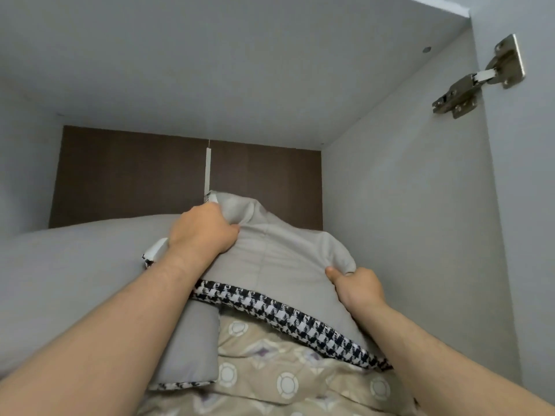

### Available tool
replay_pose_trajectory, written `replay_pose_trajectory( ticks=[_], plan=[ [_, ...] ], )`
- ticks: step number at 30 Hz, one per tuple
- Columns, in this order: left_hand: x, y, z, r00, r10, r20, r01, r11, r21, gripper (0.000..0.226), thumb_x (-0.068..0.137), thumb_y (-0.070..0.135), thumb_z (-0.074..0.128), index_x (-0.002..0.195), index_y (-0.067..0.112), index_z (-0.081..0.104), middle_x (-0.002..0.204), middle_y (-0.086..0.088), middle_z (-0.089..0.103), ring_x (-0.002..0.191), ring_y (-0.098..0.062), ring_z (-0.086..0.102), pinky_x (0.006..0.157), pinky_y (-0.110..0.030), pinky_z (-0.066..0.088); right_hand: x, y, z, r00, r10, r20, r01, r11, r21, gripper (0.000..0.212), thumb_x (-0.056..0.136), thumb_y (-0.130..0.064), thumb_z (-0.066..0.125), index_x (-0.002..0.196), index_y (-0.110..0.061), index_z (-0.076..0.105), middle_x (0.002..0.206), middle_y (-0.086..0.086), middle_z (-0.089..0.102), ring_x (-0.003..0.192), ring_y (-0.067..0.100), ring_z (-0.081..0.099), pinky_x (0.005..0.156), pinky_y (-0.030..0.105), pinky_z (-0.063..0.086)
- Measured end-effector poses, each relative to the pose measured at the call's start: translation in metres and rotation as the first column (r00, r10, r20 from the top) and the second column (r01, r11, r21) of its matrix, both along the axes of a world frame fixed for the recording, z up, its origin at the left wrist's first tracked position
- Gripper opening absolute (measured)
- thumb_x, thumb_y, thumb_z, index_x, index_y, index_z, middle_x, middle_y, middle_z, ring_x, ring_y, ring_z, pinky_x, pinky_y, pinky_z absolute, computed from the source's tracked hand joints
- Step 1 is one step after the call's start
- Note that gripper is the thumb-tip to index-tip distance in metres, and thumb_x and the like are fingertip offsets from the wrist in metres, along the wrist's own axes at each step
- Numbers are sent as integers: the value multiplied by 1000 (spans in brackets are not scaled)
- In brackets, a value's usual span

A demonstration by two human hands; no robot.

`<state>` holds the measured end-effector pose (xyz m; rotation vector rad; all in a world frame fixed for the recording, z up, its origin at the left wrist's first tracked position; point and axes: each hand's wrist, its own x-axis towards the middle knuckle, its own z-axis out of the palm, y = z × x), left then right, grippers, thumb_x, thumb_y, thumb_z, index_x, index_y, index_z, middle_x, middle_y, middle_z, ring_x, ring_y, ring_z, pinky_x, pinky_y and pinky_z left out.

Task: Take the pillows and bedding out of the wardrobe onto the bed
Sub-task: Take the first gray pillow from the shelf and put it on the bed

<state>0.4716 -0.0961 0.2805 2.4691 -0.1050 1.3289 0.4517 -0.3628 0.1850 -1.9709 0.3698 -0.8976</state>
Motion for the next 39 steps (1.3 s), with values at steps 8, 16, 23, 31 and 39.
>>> replay_pose_trajectory(
  ticks=[8, 16, 23, 31, 39],
  plan=[
    [-49, 20, 3, 957, -85, 277, 106, 993, -59, 36, 71, 57, 56, 76, 23, 46, 82, -10, 64, 79, -39, 59, 60, -34, 32, -64, 9, 25, 970, 3, 245, -5, 1000, 11, 33, 76, -44, 70, 88, -15, 61, 92, 7, 67, 87, 32, 63, 72, 35, 47],
    [-184, 34, 4, 938, -103, 330, 151, 981, -125, 40, 72, 59, 53, 75, 20, 46, 67, 3, 47, 66, -28, 44, 56, -35, 32, -189, 15, 42, 925, 131, 357, -149, 989, 21, 33, 72, -41, 69, 91, -17, 59, 93, 3, 66, 83, 25, 62, 79, 43, 53],
    [-304, 41, -35, 927, -79, 368, 169, 961, -219, 40, 73, 57, 56, 67, 22, 39, 64, 5, 48, 59, -24, 43, 49, -33, 25, -294, 16, 26, 900, 223, 375, -245, 970, 9, 33, 68, -43, 71, 88, -20, 60, 89, -1, 66, 80, 22, 63, 77, 43, 54],
    [-417, 59, -83, 924, -151, 351, 335, 763, -553, 41, 58, 55, 68, 73, 19, 55, 75, 3, 62, 74, -28, 60, 66, -42, 50, -394, 31, -9, 892, 230, 389, -228, 972, -53, 35, 69, -50, 72, 77, -22, 53, 77, -7, 60, 70, 16, 57, 59, 33, 44],
    [-483, 74, -145, 866, -260, 426, 494, 567, -659, 28, 63, 40, 77, 77, 22, 60, 81, 6, 68, 77, -15, 65, 66, -30, 48, -481, 47, -30, 905, 178, 386, -120, 978, -169, 43, 62, -59, 68, 73, -25, 46, 73, -10, 57, 69, 19, 56, 57, 33, 39]
  ],
)
